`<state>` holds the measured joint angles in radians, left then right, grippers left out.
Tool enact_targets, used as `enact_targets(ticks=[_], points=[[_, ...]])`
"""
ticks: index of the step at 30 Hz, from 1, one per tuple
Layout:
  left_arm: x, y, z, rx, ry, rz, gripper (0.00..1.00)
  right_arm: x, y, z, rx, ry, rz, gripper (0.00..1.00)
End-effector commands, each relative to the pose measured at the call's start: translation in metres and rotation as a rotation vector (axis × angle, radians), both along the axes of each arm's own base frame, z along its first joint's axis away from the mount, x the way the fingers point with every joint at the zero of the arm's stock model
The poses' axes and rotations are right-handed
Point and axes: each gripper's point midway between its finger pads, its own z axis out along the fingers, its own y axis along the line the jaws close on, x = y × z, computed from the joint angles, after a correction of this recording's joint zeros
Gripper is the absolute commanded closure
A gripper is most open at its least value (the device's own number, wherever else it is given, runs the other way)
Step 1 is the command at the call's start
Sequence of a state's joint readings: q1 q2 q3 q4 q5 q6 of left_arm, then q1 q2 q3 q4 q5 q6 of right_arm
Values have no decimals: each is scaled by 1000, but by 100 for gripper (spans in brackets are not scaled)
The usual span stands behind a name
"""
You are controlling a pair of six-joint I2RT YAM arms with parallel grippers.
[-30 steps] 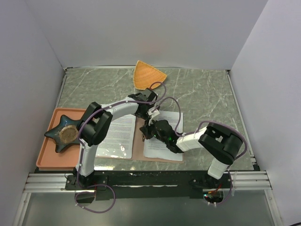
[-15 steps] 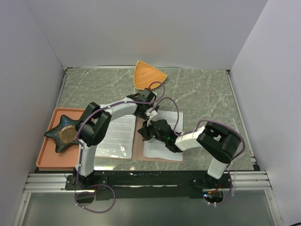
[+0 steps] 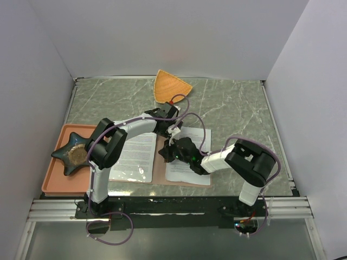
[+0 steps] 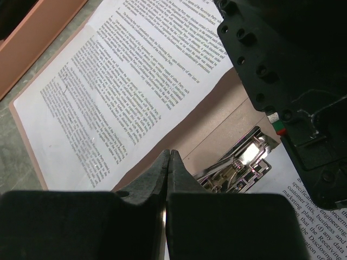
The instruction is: Put the files into the folder
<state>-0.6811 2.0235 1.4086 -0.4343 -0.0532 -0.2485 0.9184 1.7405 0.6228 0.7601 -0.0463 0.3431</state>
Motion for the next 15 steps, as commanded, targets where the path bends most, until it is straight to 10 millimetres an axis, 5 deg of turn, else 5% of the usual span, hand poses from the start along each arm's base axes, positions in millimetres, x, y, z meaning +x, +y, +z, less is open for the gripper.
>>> enact_targets(ticks=[1,15], points=[[-45,15,-52,43,209,-21,12,-16,-10,-30,-92,66,29,100],[-45,25,-60,92,203,-10,15,-39,-23,-54,-173,129,54,100]])
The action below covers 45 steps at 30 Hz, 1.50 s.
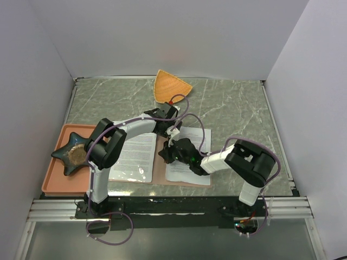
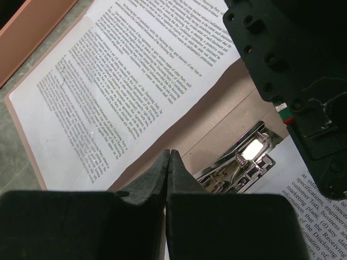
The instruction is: Put the files into the folder
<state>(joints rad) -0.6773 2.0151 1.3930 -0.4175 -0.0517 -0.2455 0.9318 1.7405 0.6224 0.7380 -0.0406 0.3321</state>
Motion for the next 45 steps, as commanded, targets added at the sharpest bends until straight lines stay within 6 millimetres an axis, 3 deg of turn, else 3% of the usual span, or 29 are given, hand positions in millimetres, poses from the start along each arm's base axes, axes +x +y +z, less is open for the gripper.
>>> enact_targets(ticks=[1,14,32,45], points=[[-45,25,-62,101,214,-9,14,-35,-24,-50,-153,129,42,100],[-44,40,-76,203,216,25,15,-45,-41,-71,-198,191,9,100],[-53,46,-85,216,237,18,16,-59,-57,-95,-243,269,-21,100],[-59,50,-86,215,241,7,16,-55,-64,-106,-227,321,-71,100]])
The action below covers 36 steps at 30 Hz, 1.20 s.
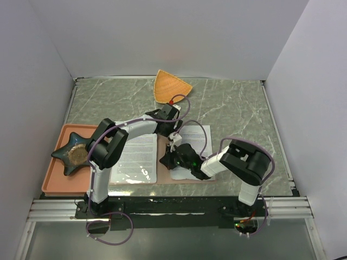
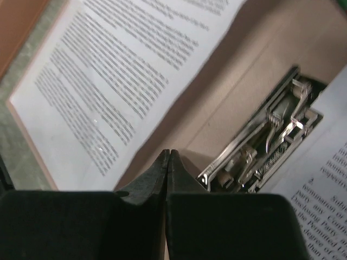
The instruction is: Put the files into the folder
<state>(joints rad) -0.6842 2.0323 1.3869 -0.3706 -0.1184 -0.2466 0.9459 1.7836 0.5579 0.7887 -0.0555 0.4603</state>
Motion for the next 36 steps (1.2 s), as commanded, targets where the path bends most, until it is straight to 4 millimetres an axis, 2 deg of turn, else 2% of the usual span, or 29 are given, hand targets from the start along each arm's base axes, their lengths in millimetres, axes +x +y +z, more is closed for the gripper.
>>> enact_targets(ticks=[1,6,9,10,12,15,18,19,20,21,22,24,26,31,36], points=[[-71,48,-83,183,300,-12,16,-31,-58,-78,-244,193,-32,100],[-72,48,-83,179,300,-13,16,-27,-56,-73,-174,215,-5,100],[-73,48,-84,179,302,-15,17,-22,-36,-50,-98,161,61,100],[-72,48,-83,177,302,-13,17,-29,-25,-38,-47,159,129,100],[-72,47,-82,176,299,-16,17,-29,-6,-12,33,130,195,100],[-71,48,-82,177,298,-15,17,-28,12,43,147,15,258,100],[-72,48,-83,182,298,-17,17,-23,13,70,159,-65,268,100],[-71,48,-83,180,296,-19,17,-21,11,91,183,-114,263,100],[-71,48,-83,180,294,-19,17,-18,12,102,191,-140,258,100],[-71,48,-83,179,293,-20,17,-16,8,102,159,-152,253,100],[-71,48,-84,181,293,-19,17,-13,7,116,167,-186,244,100],[-71,47,-83,176,295,-20,18,-2,1,130,169,-238,206,100],[-70,47,-83,175,294,-18,18,5,-3,132,164,-253,182,100],[-71,45,-82,169,297,-23,18,30,-17,115,114,-263,95,100],[-71,45,-81,171,298,-26,18,41,-12,95,75,-232,100,100]])
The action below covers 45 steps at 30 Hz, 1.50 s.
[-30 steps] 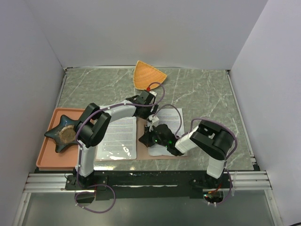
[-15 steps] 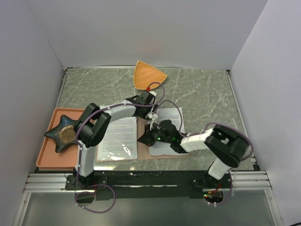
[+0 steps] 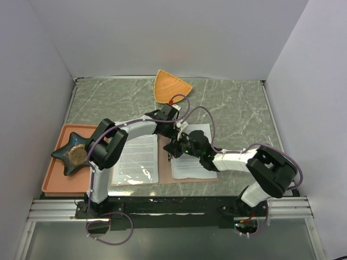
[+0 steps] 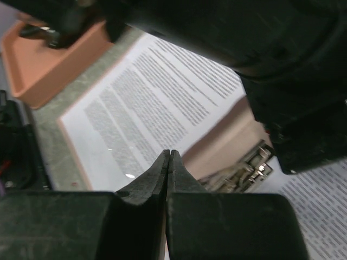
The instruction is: Put the files into the folder
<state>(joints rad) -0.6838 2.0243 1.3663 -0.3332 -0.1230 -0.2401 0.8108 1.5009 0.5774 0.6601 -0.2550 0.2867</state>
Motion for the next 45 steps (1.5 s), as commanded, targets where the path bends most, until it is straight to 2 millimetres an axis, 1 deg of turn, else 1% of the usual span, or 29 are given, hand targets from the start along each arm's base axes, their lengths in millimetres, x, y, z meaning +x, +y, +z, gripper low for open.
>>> enact_targets(ticks=[1,6,10,11,14,18,21,22,26,29,32,35,41,43,45], points=[[-74,46,-82,180,322,-23,18,20,6,1,-15,-38,-20,100],[-75,46,-83,179,326,-21,18,27,10,-12,-16,-14,-33,100],[-74,45,-81,175,325,-21,18,29,15,-17,-8,1,-30,100],[-74,45,-81,176,326,-21,19,28,16,-23,-14,15,-25,100],[-75,45,-81,174,329,-20,19,27,19,-28,-20,33,-16,100],[-76,46,-81,176,330,-22,19,20,18,-42,-50,66,13,100],[-77,47,-81,176,332,-22,19,14,13,-52,-73,97,16,100],[-77,47,-81,175,333,-23,19,9,9,-59,-84,115,19,100],[-78,46,-80,168,336,-22,19,0,3,-70,-107,137,37,100],[-79,46,-80,168,340,-25,19,-9,1,-86,-139,184,62,100],[-79,46,-79,165,341,-26,19,-15,-2,-97,-149,212,61,100],[-80,45,-79,161,344,-26,19,-21,-7,-114,-176,239,56,100],[-80,44,-79,158,350,-27,19,-23,-18,-132,-200,253,16,100],[-81,45,-80,162,353,-28,19,-22,-24,-136,-213,249,-9,100],[-81,44,-79,159,353,-28,19,-22,-26,-134,-212,237,-19,100]])
